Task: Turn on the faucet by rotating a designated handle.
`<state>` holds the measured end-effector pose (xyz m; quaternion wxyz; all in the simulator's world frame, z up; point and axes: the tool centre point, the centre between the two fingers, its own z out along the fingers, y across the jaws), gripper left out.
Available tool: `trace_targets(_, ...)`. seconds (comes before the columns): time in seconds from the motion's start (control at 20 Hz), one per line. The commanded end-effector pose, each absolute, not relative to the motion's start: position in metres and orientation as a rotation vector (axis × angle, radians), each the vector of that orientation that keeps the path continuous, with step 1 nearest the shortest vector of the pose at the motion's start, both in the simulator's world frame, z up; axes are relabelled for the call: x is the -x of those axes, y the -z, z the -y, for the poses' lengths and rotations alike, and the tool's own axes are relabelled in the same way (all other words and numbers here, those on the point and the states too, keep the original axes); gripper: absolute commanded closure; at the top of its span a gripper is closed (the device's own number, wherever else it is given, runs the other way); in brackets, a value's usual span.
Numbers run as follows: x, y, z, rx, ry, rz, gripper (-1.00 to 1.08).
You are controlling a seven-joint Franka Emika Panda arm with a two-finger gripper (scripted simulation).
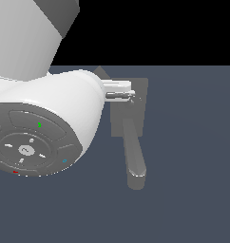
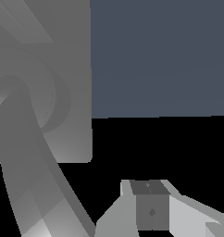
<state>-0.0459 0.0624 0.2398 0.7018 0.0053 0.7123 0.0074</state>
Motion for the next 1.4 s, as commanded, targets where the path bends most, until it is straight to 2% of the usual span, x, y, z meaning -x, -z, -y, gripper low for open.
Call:
trace_targets(0.0,0.046,-0.246,-0.056,-0.013,-0.015,-1.582,1.08)
trace_targets(0.85,0.045,-0.29,-0.011,-0.014,-0.015,-1.572,1.08)
trace_targets(1.35,0.047,-0.29,0.012,-0.056,-0.031,-1.548,1.08)
